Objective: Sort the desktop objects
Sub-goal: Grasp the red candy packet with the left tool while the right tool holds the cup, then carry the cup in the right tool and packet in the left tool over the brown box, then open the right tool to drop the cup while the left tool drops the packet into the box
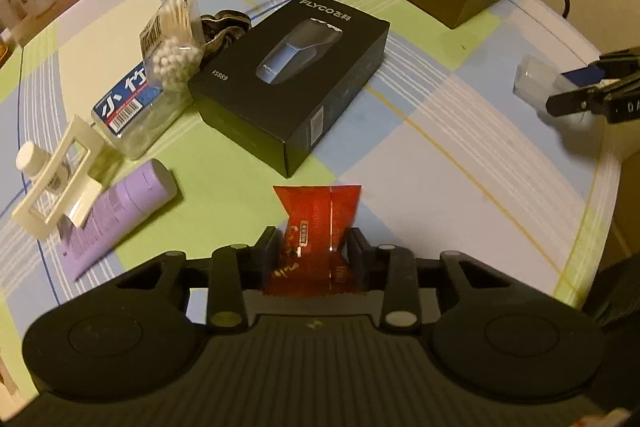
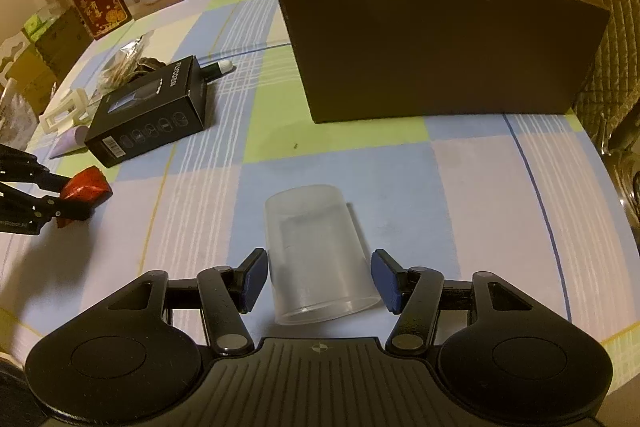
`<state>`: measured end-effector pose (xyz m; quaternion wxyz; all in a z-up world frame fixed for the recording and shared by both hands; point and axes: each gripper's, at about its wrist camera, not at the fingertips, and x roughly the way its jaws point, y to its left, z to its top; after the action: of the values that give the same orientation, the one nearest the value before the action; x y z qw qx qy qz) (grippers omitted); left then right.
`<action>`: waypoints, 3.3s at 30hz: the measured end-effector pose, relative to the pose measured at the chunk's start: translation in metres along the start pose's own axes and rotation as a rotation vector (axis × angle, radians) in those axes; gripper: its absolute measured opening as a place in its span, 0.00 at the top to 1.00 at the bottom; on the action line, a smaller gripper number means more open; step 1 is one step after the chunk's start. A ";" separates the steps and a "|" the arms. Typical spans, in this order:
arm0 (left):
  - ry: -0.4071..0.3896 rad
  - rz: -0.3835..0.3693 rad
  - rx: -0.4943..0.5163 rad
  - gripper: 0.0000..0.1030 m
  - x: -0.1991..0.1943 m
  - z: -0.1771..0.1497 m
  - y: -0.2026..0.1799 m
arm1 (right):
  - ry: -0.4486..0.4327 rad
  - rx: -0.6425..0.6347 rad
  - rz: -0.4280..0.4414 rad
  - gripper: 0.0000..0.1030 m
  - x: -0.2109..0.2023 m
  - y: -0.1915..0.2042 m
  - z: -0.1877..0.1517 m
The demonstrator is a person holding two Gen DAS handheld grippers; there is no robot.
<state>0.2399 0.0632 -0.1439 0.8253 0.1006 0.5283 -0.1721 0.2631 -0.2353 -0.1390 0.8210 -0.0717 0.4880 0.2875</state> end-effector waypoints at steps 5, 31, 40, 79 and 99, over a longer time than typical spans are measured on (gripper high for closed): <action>-0.012 -0.016 -0.075 0.71 -0.004 -0.002 -0.007 | -0.005 -0.043 -0.028 0.41 0.002 0.006 0.003; -0.165 0.020 -0.169 0.72 -0.049 0.046 -0.077 | -0.040 -0.169 0.097 0.52 -0.032 -0.018 0.029; -0.274 -0.027 -0.128 0.71 -0.059 0.117 -0.121 | -0.153 -0.125 0.146 0.52 -0.084 -0.062 0.062; -0.039 -0.001 -0.013 0.71 0.094 0.309 -0.154 | 0.039 -0.503 0.100 0.52 0.033 -0.149 0.215; -0.064 0.031 -0.006 0.54 0.081 0.307 -0.152 | 0.004 -0.518 0.090 0.37 0.028 -0.149 0.218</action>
<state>0.4682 -0.1981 -0.0859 0.8447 0.1007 0.5004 -0.1610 0.5193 -0.2598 -0.0746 0.7608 -0.2584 0.4024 0.4388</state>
